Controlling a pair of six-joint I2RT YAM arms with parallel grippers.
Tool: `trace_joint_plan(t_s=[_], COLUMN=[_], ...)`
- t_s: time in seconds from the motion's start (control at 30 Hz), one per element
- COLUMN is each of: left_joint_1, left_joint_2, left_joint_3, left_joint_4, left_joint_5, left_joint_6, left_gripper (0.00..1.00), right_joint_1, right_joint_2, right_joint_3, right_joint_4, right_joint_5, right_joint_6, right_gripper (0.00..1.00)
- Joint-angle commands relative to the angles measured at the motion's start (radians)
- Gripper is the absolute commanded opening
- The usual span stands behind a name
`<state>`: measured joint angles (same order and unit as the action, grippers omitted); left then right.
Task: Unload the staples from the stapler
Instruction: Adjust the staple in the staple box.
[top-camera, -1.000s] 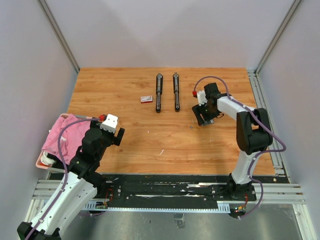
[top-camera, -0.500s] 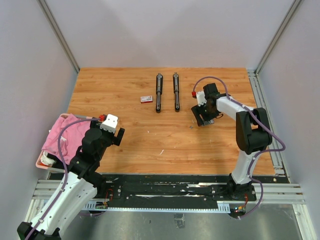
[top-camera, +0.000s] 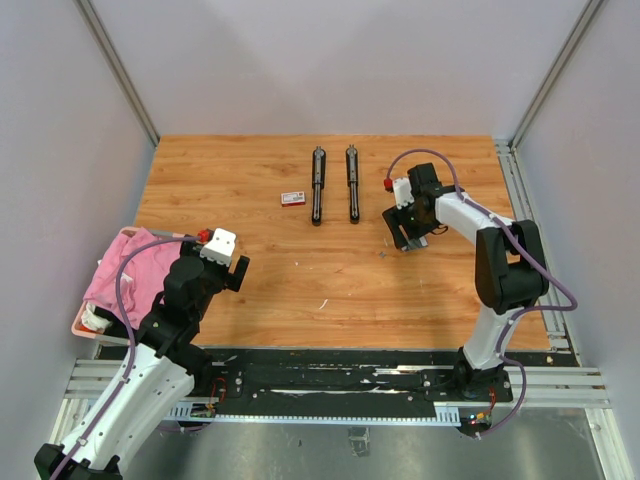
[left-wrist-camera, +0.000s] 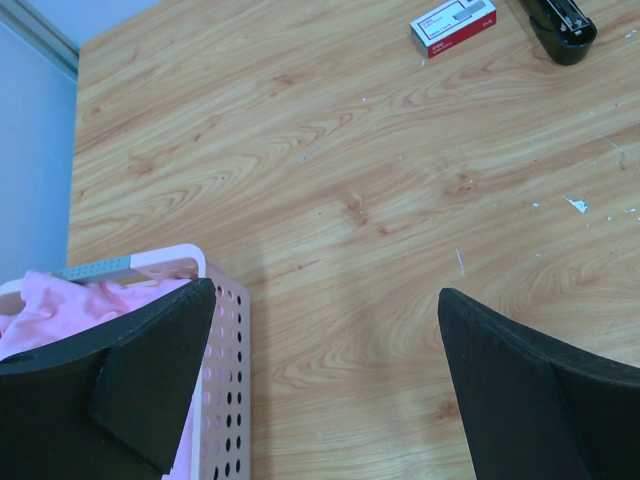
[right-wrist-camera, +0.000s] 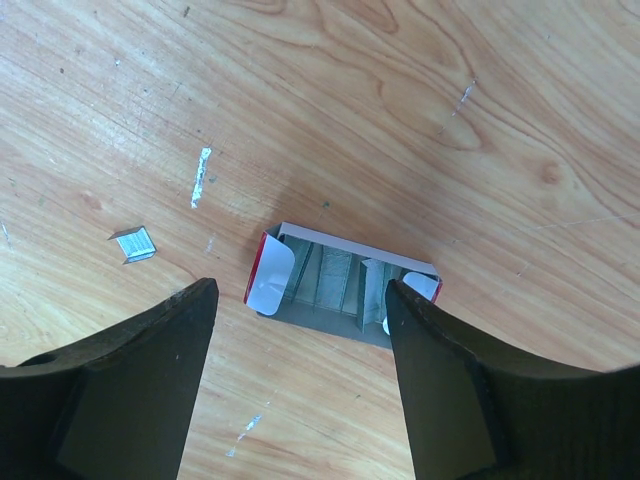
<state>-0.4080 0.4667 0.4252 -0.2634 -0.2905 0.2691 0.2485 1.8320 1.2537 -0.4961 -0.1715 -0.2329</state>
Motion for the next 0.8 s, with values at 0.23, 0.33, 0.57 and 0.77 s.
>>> trace_joint_plan(t_s=[0.23,0.33,0.57,0.77], left_joint_1=[0.005,0.005,0.005,0.005], left_joint_2=[-0.003,-0.003,-0.005,-0.005], left_joint_3=[-0.009,-0.009,-0.009,-0.009], left_joint_4=[0.033,0.033,0.033,0.032], left_joint_5=[0.005,0.005,0.004,0.004], left_joint_6=[0.012,0.010,0.012,0.011], left_gripper=[0.98,0.98,0.98,0.98], right_joint_1=[0.015,0.015,0.014,0.014], right_joint_2=[-0.011,-0.004,0.018,0.037], right_joint_3=[0.016,0.016,0.021,0.025], right_joint_4=[-0.031,-0.033,-0.043,-0.048], right_joint_5=[-0.006,-0.007,-0.010,-0.015], right_joint_6=[-0.015,-0.019,-0.023,-0.024], right_gripper=[0.67,0.64,0.60,0.60])
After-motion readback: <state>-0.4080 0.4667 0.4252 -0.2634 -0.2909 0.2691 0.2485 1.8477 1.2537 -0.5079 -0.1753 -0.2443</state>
